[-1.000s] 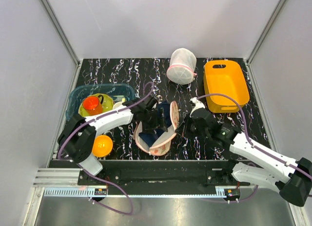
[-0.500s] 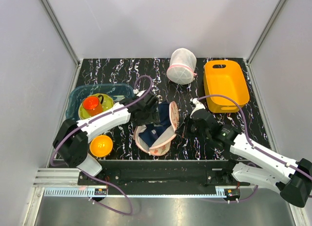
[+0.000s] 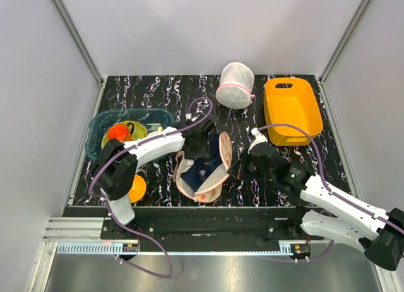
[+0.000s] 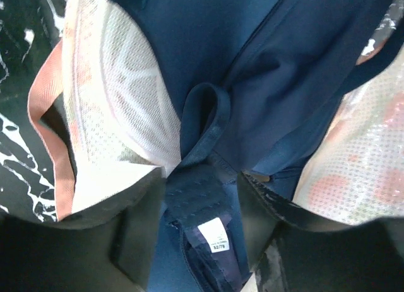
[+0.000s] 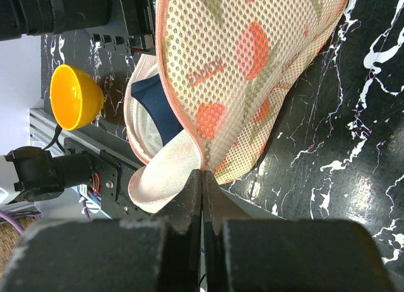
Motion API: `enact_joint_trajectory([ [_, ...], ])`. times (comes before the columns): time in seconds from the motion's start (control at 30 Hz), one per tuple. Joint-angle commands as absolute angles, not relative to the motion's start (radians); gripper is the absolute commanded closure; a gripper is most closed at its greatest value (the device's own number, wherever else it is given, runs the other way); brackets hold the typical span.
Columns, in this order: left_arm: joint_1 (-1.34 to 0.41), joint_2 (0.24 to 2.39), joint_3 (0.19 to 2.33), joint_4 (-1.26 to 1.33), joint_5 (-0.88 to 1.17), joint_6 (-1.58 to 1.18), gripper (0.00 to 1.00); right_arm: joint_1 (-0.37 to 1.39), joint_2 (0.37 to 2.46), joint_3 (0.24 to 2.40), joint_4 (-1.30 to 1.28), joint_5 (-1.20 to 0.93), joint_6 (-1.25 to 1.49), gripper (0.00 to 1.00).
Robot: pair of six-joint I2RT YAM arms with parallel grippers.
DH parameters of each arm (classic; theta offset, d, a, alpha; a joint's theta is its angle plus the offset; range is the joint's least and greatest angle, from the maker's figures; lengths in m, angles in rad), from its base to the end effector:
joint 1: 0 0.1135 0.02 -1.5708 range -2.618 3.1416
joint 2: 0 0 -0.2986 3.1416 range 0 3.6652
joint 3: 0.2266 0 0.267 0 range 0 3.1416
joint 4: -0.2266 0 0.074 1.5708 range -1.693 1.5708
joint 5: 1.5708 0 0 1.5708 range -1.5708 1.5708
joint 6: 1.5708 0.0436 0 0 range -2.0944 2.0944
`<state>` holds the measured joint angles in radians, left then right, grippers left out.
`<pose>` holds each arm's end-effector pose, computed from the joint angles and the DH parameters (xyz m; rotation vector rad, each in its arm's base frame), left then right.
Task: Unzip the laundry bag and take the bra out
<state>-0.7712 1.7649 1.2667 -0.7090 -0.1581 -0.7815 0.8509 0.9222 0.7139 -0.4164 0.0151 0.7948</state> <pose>0.2747 -0.2575 0.2255 -0.0545 2.7657 -0.2000 0.1337 0.1514 0.2876 -0.0567 2.3450 0.8680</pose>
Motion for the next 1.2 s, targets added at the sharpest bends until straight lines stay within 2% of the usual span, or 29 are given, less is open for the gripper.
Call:
enact_joint_trajectory([
  [0.0, -0.772, 1.753, 1.321, -0.652, -0.071, -0.71, 0.58, 0.845, 0.905, 0.713, -0.416, 0.04, 0.808, 1.0],
  [0.03, -0.769, 1.752, 1.321, -0.638, -0.04, -0.709, 0.77, 0.845, 0.907, 0.719, -0.414, 0.041, 0.808, 1.0],
  [0.1, -0.761, 1.749, 1.324, -0.635, -0.017, -0.701, 0.95, 0.845, 0.91, 0.726, -0.414, 0.048, 0.807, 1.0],
  [0.13, -0.743, 1.746, 1.325, -0.635, -0.005, -0.703, 1.0, 0.845, 0.91, 0.732, -0.416, 0.049, 0.805, 1.0],
  [0.27, -0.703, 1.698, 1.312, -0.638, 0.014, -0.706, 1.0, 0.845, 0.905, 0.742, -0.423, 0.052, 0.796, 1.0],
  [0.33, -0.693, 1.684, 1.31, -0.646, -0.029, -0.707, 0.84, 0.845, 0.9, 0.741, -0.426, 0.054, 0.795, 1.0],
  [0.37, -0.69, 1.684, 1.305, -0.646, -0.032, -0.709, 0.64, 0.844, 0.899, 0.739, -0.426, 0.055, 0.795, 1.0],
  [0.4, -0.687, 1.689, 1.304, -0.646, -0.034, -0.713, 0.52, 0.844, 0.902, 0.736, -0.425, 0.052, 0.796, 1.0],
  [0.43, -0.68, 1.701, 1.304, -0.643, -0.032, -0.716, 0.42, 0.845, 0.905, 0.736, -0.425, 0.049, 0.795, 1.0],
  [0.47, -0.678, 1.725, 1.304, -0.64, -0.031, -0.718, 0.39, 0.844, 0.907, 0.738, -0.425, 0.049, 0.795, 1.0],
  [0.7, -0.664, 1.828, 1.327, -0.597, -0.005, -0.727, 0.38, 0.845, 0.897, 0.738, -0.426, 0.044, 0.799, 1.0],
  [1.03, -0.658, 1.943, 1.381, -0.548, 0.136, -0.718, 0.37, 0.845, 0.896, 0.735, -0.426, 0.037, 0.807, 1.0],
  [1.1, -0.658, 1.941, 1.374, -0.542, 0.143, -0.721, 0.47, 0.845, 0.882, 0.732, -0.428, 0.038, 0.81, 1.0],
  [1.13, -0.658, 1.928, 1.367, -0.54, 0.143, -0.722, 0.56, 0.845, 0.876, 0.727, -0.436, 0.043, 0.811, 1.0],
  [1.17, -0.658, 1.895, 1.362, -0.538, 0.134, -0.724, 0.82, 0.845, 0.87, 0.727, -0.439, 0.046, 0.811, 1.0],
])
